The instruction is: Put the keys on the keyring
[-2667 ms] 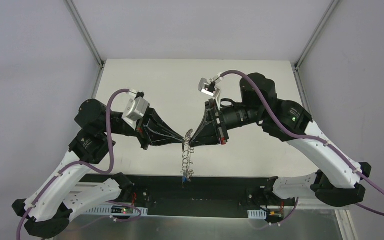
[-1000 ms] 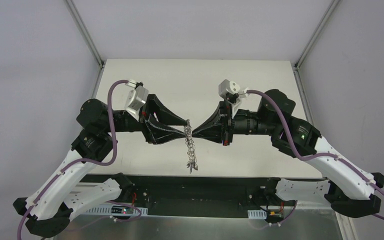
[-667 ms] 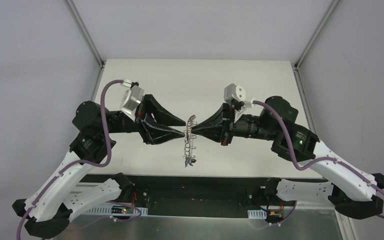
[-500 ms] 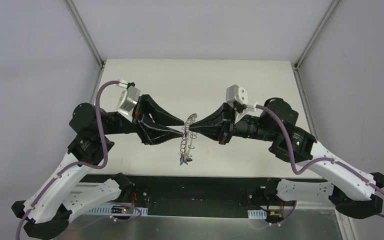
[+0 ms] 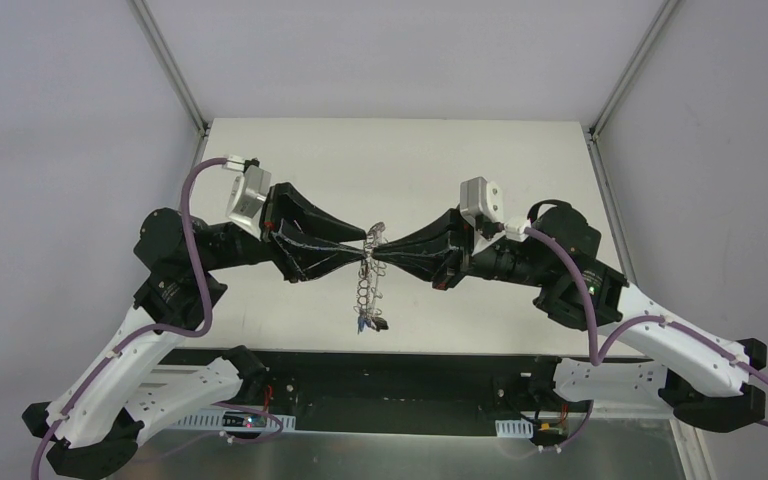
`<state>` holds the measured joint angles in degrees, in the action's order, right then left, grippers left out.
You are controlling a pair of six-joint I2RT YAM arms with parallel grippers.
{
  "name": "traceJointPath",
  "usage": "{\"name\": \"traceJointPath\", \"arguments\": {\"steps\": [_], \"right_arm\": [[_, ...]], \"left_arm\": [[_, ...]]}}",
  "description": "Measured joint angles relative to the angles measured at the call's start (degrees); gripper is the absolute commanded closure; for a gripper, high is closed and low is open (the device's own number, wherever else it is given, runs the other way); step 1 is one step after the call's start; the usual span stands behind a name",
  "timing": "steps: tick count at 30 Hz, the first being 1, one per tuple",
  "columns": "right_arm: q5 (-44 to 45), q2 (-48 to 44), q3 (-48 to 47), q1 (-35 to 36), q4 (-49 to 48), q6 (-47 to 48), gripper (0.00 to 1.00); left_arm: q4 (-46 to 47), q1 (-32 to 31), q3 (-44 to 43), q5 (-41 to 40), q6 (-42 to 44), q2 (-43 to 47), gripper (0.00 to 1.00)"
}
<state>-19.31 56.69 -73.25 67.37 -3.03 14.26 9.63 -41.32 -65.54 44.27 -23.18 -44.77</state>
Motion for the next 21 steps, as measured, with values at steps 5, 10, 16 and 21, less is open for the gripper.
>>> {"name": "traceJointPath", "arguments": {"steps": [5,10,16,21], "right_arm": [[0.6,0.0,0.0,0.4,-0.6,0.5,1.0],[1.1,0.0,0.0,0.4,-1.1,0.9,1.0],[1.9,0.0,0.0,0.7,-1.4,1.1,1.0],[2.2,0.0,0.0,0.9,-1.6,1.3,1.0]], "left_arm": [[1.0,0.0,0.0,0.0,0.0,0.0,0.79],[2.0,0.0,0.0,0.2,-0.1,-0.2,0.81],[2.1,0.0,0.0,0.2,-0.2,-0.3,0.81],[2.3,0.0,0.0,0.3,-0.4,-0.3,0.81]]}}
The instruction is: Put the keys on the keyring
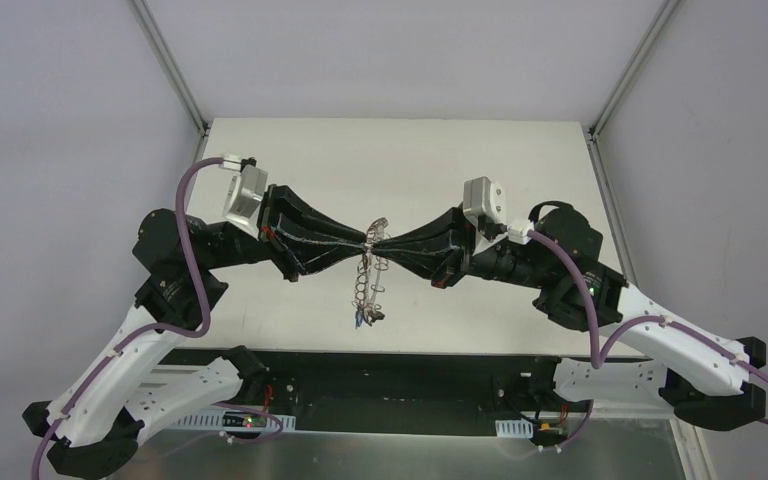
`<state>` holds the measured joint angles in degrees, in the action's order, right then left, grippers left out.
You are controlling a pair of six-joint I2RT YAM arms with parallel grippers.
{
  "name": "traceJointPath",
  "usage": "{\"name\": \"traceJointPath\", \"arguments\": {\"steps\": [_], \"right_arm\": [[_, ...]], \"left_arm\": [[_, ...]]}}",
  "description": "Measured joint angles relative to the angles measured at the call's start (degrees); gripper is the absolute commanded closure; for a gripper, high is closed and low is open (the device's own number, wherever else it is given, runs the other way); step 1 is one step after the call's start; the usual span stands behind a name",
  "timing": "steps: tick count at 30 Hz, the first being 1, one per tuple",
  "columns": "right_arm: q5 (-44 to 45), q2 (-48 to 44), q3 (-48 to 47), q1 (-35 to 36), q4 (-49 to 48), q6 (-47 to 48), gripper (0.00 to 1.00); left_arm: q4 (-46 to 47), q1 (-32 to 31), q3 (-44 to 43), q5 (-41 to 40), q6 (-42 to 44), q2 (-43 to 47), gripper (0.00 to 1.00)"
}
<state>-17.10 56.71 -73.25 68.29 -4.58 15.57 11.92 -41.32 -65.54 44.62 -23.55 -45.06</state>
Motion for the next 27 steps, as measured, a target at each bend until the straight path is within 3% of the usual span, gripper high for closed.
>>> {"name": "traceJointPath", "arguments": {"steps": [20,23,27], "right_arm": [[1.4,0.4,0.0,0.7,-1.5,0.4,1.0],[1.5,0.4,0.0,0.8,-1.7,0.4,1.0],[1.5,0.4,0.0,0.9,-2.1,0.4,1.0]], "left_arm": [[2.6,0.0,0.0,1.2,-1.4,-0.7,0.9],[2.8,0.0,0.0,1.3,-1.6,-0.7,1.0],[3.1,0.0,0.0,1.3,-1.8,-0.7,1.0]]}}
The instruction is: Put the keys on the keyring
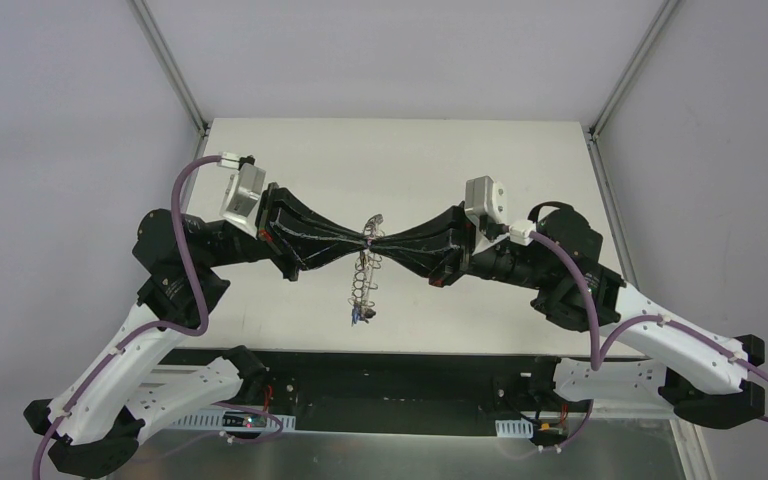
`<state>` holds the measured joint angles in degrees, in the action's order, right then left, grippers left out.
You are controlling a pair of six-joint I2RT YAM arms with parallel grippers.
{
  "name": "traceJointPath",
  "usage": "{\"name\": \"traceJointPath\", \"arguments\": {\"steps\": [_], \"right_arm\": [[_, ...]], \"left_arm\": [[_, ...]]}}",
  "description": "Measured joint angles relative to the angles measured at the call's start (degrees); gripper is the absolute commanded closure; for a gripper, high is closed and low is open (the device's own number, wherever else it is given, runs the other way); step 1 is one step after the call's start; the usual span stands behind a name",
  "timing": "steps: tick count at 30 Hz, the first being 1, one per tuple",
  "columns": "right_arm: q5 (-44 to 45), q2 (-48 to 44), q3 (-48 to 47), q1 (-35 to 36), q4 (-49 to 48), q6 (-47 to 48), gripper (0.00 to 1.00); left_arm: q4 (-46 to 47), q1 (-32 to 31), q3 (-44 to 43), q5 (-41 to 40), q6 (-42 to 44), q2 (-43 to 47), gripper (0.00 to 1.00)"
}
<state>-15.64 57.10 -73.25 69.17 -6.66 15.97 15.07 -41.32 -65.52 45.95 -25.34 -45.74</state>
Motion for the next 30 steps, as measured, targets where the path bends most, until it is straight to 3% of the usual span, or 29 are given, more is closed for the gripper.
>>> {"name": "traceJointPath", "arguments": {"steps": [9,15,22,30], "right_arm": [[0.2,0.0,0.0,0.0,-0.1,-0.2,1.0],[0.7,0.0,-0.7,0.0,2.6,-0.3,0.8],[0.6,0.5,-8.2,0.0,15.6,0.7,0.65],[1.5,3.2,-21.5,0.1,34.1,3.0,0.65]], "left_arm": [[0.1,0.0,0.1,-0.5,0.1,0.0,1.0],[-2.8,0.0,0.1,-2.0,1.2,0.3,1.0],[-10.2,0.0,-2.8,-2.6,3.4,-0.6,1.0],[-18.7,0.0,-8.3,0.2,5.8,-2.8,1.0]]}}
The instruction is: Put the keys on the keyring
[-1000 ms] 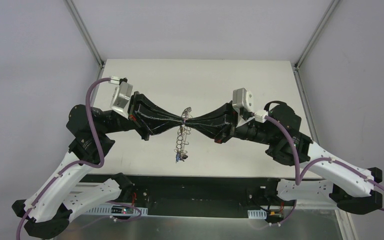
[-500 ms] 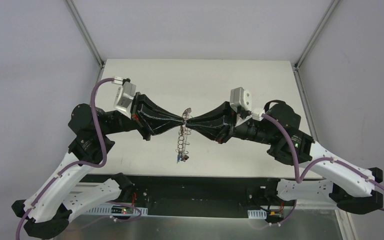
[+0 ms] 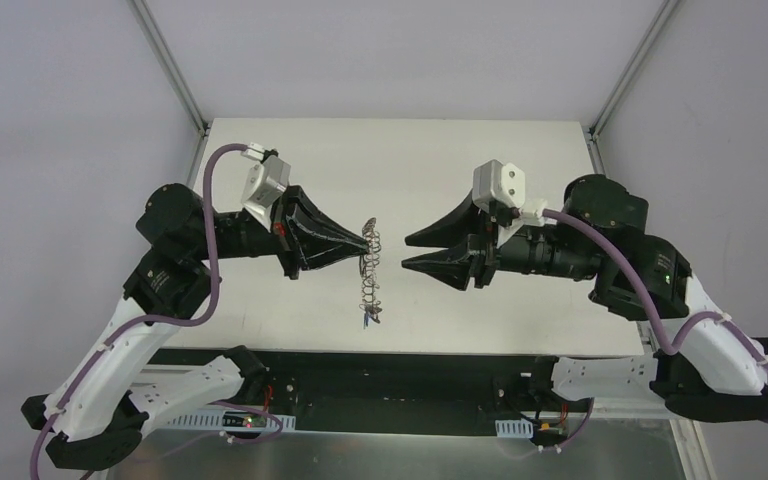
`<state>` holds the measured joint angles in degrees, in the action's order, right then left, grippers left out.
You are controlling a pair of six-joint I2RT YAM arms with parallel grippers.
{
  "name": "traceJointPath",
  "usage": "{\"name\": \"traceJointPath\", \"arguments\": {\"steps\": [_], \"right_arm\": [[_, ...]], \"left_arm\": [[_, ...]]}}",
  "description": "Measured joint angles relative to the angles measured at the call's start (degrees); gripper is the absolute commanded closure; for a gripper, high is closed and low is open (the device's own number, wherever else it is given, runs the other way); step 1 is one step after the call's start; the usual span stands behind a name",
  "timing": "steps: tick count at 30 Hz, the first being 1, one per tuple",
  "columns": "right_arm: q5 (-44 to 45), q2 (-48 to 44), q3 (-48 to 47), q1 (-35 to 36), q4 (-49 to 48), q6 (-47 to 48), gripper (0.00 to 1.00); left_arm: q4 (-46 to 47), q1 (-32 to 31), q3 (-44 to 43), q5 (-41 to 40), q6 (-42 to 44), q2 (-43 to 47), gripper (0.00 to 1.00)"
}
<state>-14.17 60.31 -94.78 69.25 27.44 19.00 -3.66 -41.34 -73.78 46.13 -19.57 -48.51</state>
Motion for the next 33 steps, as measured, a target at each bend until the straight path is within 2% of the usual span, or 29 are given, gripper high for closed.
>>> {"name": "traceJointPath", "arguments": {"steps": [5,13,21,33], "right_arm": [[0.0,5.2,-9.7,0.0,13.6,2.4,0.68],[-2.1,11.1,-14.0,-0.8,25.7,5.1,0.72],[-8.3,14.1,-15.0,-4.1,27.5,4.4,0.73],[-17.4,16.9,-15.0,-7.6,24.5,-0.3,0.73]], "left_arm": [[-6.8,0.0,-2.9,3.4,2.6,-1.8,1.0],[-15.5,0.0,-4.3,8.7,5.1,-4.4,1.0],[-19.6,0.0,-4.1,10.2,6.3,-4.7,1.0],[-22.0,0.0,-1.9,9.0,8.3,-4.7,1.0]]}}
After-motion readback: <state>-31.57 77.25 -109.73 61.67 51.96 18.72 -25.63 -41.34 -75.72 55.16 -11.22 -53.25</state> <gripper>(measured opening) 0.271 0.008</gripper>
